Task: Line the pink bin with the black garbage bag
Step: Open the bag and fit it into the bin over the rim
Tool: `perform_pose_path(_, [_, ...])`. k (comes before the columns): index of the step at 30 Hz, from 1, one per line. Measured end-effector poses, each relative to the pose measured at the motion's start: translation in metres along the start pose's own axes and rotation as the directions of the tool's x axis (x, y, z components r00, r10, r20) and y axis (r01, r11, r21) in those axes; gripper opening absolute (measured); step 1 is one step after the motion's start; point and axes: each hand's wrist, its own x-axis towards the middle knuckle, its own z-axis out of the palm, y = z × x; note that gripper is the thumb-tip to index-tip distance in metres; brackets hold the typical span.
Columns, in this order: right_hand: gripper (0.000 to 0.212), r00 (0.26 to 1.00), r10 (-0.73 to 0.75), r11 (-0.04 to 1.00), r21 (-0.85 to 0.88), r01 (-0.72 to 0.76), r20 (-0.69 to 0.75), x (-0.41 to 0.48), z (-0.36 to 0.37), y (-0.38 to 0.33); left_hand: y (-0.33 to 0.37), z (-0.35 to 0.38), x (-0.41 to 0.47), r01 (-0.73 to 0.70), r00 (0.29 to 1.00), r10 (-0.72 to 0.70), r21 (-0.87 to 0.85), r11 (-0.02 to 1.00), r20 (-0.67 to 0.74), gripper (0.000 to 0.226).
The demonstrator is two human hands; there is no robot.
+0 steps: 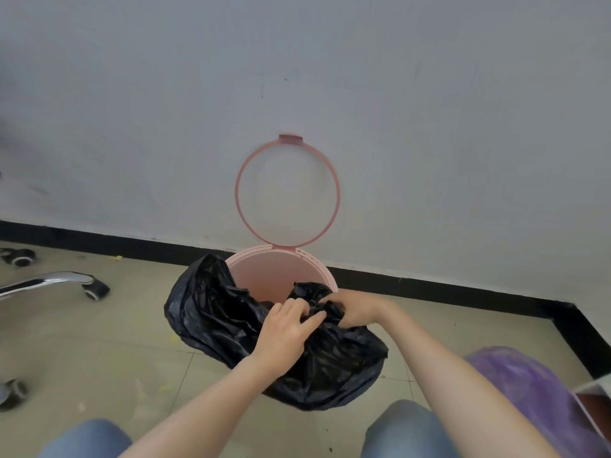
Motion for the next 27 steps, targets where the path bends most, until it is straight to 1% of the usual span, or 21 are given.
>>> perform_pose_path(1, [0.035, 0.995, -0.004, 1.000, 0.013, 0.006, -0.095, 0.000, 0.004, 0.002, -0.001, 0.000, 0.000, 0.062, 0.997, -0.062, -0.007, 0.998, 0.035, 0.051])
perform_pose_path(2, [0.024, 0.967, 0.001, 0.999, 0.047, 0.012, -0.254, 0.000, 0.007, 0.006, -0.003, 0.001, 0.001, 0.149, 0.984, -0.146, -0.024, 0.989, 0.099, 0.058])
perform_pose_path(3, [0.019, 0.894, 0.031, 0.995, 0.095, 0.012, -0.448, -0.002, 0.009, 0.009, -0.005, 0.003, 0.002, 0.250, 0.953, -0.237, -0.047, 0.967, 0.187, 0.068])
perform_pose_path(4, [0.018, 0.778, 0.077, 0.985, 0.171, 0.039, -0.624, -0.005, 0.010, 0.012, -0.006, 0.005, 0.003, 0.347, 0.906, -0.317, -0.062, 0.936, 0.279, 0.080])
perform_pose_path(5, [0.020, 0.652, 0.129, 0.962, 0.253, 0.100, -0.747, -0.010, 0.010, 0.015, -0.009, 0.008, 0.005, 0.425, 0.853, -0.380, -0.054, 0.904, 0.358, 0.091])
perform_pose_path(6, [0.023, 0.545, 0.165, 0.939, 0.300, 0.167, -0.822, -0.016, 0.008, 0.017, -0.012, 0.011, 0.008, 0.479, 0.810, -0.430, -0.027, 0.877, 0.399, 0.098])
perform_pose_path(8, [0.032, 0.393, 0.241, 0.899, 0.356, 0.255, -0.888, -0.027, 0.003, 0.020, -0.021, 0.017, 0.012, 0.520, 0.758, -0.502, 0.078, 0.850, 0.417, 0.097])
perform_pose_path(9, [0.038, 0.341, 0.294, 0.870, 0.398, 0.290, -0.893, -0.031, 0.000, 0.022, -0.027, 0.019, 0.013, 0.533, 0.734, -0.533, 0.128, 0.836, 0.420, 0.091])
perform_pose_path(10, [0.041, 0.311, 0.340, 0.839, 0.436, 0.326, -0.887, -0.035, -0.003, 0.022, -0.033, 0.020, 0.014, 0.545, 0.711, -0.559, 0.167, 0.821, 0.426, 0.083])
perform_pose_path(11, [0.043, 0.304, 0.362, 0.821, 0.455, 0.344, -0.881, -0.038, -0.005, 0.023, -0.039, 0.021, 0.015, 0.554, 0.689, -0.578, 0.197, 0.809, 0.437, 0.075])
perform_pose_path(13, [0.039, 0.311, 0.360, 0.835, 0.453, 0.313, -0.879, -0.039, -0.006, 0.025, -0.050, 0.020, 0.016, 0.539, 0.654, -0.604, 0.281, 0.794, 0.455, 0.066])
perform_pose_path(14, [0.034, 0.289, 0.385, 0.840, 0.462, 0.284, -0.877, -0.037, -0.005, 0.029, -0.055, 0.018, 0.016, 0.524, 0.639, -0.618, 0.329, 0.786, 0.458, 0.067])
perform_pose_path(16, [0.027, 0.183, 0.496, 0.830, 0.525, 0.189, -0.849, -0.036, -0.003, 0.036, -0.065, 0.013, 0.015, 0.550, 0.588, -0.671, 0.385, 0.741, 0.451, 0.070])
perform_pose_path(17, [0.028, 0.132, 0.535, 0.830, 0.548, 0.106, -0.835, -0.037, -0.001, 0.040, -0.071, 0.009, 0.013, 0.583, 0.561, -0.703, 0.395, 0.710, 0.437, 0.071])
perform_pose_path(18, [0.030, 0.115, 0.535, 0.842, 0.539, 0.008, -0.837, -0.038, 0.002, 0.043, -0.077, 0.005, 0.011, 0.615, 0.536, -0.730, 0.397, 0.681, 0.423, 0.070])
perform_pose_path(19, [0.033, 0.150, 0.495, 0.869, 0.490, -0.072, -0.856, -0.038, 0.006, 0.045, -0.082, 0.000, 0.009, 0.635, 0.512, -0.747, 0.398, 0.662, 0.424, 0.070])
perform_pose_path(21, [0.044, 0.330, 0.325, 0.946, 0.308, -0.106, -0.886, -0.034, 0.015, 0.041, -0.088, -0.008, 0.004, 0.626, 0.492, -0.726, 0.385, 0.678, 0.481, 0.070])
perform_pose_path(22, [0.052, 0.417, 0.227, 0.974, 0.216, -0.074, -0.880, -0.031, 0.021, 0.036, -0.087, -0.013, 0.000, 0.597, 0.512, -0.682, 0.354, 0.720, 0.522, 0.070])
perform_pose_path(23, [0.059, 0.476, 0.151, 0.988, 0.154, -0.033, -0.866, -0.028, 0.027, 0.031, -0.084, -0.017, -0.004, 0.560, 0.541, -0.625, 0.313, 0.767, 0.563, 0.069])
perform_pose_path(25, [0.064, 0.514, 0.064, 0.991, 0.115, 0.068, -0.855, -0.022, 0.034, 0.020, -0.074, -0.025, -0.015, 0.493, 0.573, -0.520, 0.241, 0.836, 0.633, 0.067])
perform_pose_path(27, [0.062, 0.538, 0.048, 0.971, 0.166, 0.173, -0.842, -0.020, 0.040, 0.013, -0.064, -0.035, -0.024, 0.459, 0.600, -0.465, 0.196, 0.867, 0.651, 0.063])
